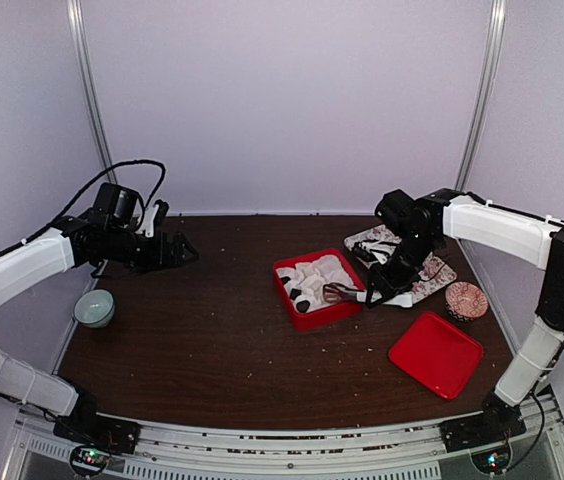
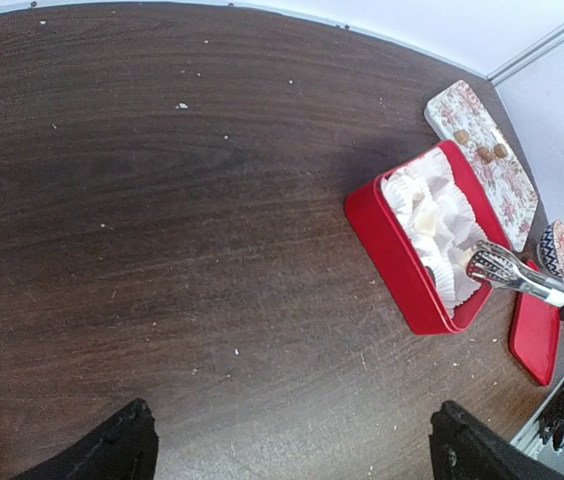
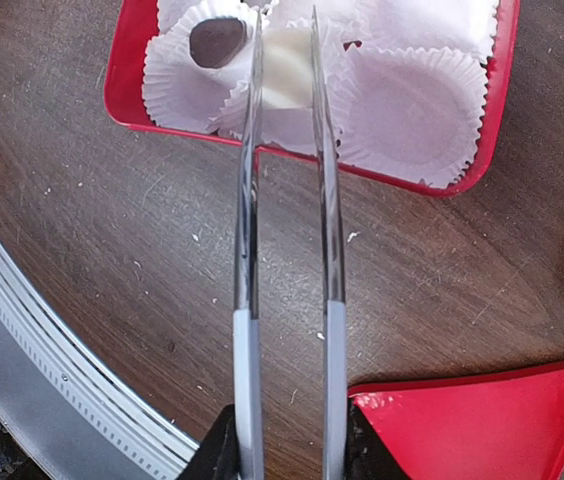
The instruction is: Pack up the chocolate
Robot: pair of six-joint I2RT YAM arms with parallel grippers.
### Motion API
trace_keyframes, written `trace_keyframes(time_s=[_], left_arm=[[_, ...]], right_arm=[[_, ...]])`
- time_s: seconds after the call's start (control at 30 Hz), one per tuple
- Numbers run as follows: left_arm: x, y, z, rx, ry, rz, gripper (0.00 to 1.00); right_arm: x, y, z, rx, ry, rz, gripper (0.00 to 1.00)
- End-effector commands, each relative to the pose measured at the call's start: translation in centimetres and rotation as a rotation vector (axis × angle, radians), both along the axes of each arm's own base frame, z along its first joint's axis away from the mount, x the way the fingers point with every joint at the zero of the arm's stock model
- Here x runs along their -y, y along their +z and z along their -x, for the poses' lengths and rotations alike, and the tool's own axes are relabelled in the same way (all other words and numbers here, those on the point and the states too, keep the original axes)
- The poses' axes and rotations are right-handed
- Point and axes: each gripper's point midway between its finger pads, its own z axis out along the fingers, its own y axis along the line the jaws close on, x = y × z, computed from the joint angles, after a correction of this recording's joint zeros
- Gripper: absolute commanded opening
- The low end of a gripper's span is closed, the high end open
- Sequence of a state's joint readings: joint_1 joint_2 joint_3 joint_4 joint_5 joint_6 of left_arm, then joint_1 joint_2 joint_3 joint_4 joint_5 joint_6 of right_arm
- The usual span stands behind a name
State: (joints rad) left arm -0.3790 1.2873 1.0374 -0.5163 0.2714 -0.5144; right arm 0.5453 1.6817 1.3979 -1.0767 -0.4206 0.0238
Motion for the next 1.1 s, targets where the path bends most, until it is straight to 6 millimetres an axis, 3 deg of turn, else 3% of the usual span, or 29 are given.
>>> trace_keyframes(time_s=[0.0, 0.3, 0.57, 0.83, 1.07], left_arm=[[0.1, 0.5, -0.8, 0.031, 0.007, 0.014, 0.98], [0.1, 0.7, -1.0, 0.034, 0.000, 0.004, 0.98], [0.1, 1.1, -1.2, 0.044, -0.001, -0.003, 0.98], [0.1, 1.6, -1.9, 0.047, -0.002, -0.021, 0.98], [0.0, 1.6, -2.3, 0.043, 0.005, -0.036, 0.98]], right_arm=[[-0.8, 0.9, -0.4, 0.028, 0.020, -0.021, 0.31], [-0.8, 2.4, -1.1, 0.064, 0.006, -0.026, 0.35], [0.1, 5.8, -3.6, 0.155, -0.081, -0.064, 0.37], [5.6, 8.2, -8.5, 0.256, -0.303, -0.060, 0.38], [12.5, 7.1, -11.8, 0.285, -0.490, 0.028, 0.40]])
